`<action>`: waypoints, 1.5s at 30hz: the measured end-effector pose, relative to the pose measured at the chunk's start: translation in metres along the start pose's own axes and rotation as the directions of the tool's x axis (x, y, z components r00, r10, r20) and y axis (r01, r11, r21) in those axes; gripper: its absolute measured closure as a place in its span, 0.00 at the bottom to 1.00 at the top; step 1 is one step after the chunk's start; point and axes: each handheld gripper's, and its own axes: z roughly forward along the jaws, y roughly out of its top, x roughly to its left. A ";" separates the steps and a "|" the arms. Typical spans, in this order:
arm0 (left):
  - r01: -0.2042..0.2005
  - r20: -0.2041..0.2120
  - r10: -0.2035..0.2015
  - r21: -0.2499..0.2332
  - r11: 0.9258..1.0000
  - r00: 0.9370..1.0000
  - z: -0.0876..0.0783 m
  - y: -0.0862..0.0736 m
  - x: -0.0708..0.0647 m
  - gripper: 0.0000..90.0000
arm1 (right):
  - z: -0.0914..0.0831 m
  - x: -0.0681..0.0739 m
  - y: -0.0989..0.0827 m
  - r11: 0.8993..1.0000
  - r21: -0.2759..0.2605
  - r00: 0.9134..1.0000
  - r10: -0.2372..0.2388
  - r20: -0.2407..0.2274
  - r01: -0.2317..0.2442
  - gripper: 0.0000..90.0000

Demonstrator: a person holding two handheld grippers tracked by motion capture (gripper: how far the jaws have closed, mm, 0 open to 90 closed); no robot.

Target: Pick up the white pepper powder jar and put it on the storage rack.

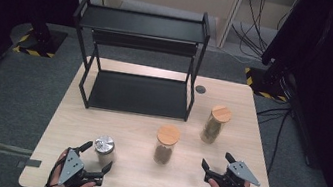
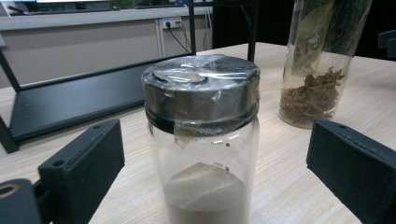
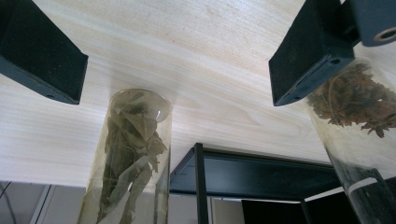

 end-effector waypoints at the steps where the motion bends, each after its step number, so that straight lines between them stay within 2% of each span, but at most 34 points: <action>1: 0.000 0.000 0.000 0.000 1.000 1.000 0.000 0.000 0.000 0.05 | 0.000 0.000 0.000 1.000 0.000 1.000 0.000 0.000 0.000 0.05; 2: -0.011 0.001 0.011 -0.006 1.000 1.000 -0.001 0.000 -0.001 0.05 | 0.003 0.001 -0.002 1.000 0.023 1.000 -0.004 -0.007 0.004 0.05; 7: -0.022 0.011 0.022 -0.023 1.000 1.000 -0.001 0.002 -0.003 0.07 | 0.001 0.000 -0.003 1.000 0.002 1.000 0.008 -0.008 -0.008 0.05; 17: 0.009 -0.024 -0.011 -0.077 0.997 1.000 0.001 0.012 0.001 0.17 | 0.001 0.002 -0.003 1.000 0.008 1.000 -0.009 -0.011 0.009 0.05; 28: -0.012 -0.049 0.009 -0.055 0.998 0.999 0.013 0.016 -0.001 0.30 | 0.002 0.003 -0.003 1.000 0.020 1.000 -0.010 -0.019 0.010 0.05; 33: 0.003 -0.054 -0.006 -0.049 0.999 0.999 0.016 0.016 0.001 0.36 | 0.002 0.003 -0.002 1.000 0.023 1.000 -0.010 -0.022 0.011 0.05; 35: -0.004 -0.054 0.002 -0.047 0.999 0.999 0.017 0.017 0.001 0.38 | 0.002 0.004 -0.002 1.000 0.024 1.000 -0.011 -0.022 0.012 0.05; 45: 0.007 -0.039 -0.008 -0.035 0.999 0.999 0.016 0.019 0.003 0.39 | 0.002 0.004 -0.002 0.999 0.028 0.999 -0.017 -0.027 0.017 0.05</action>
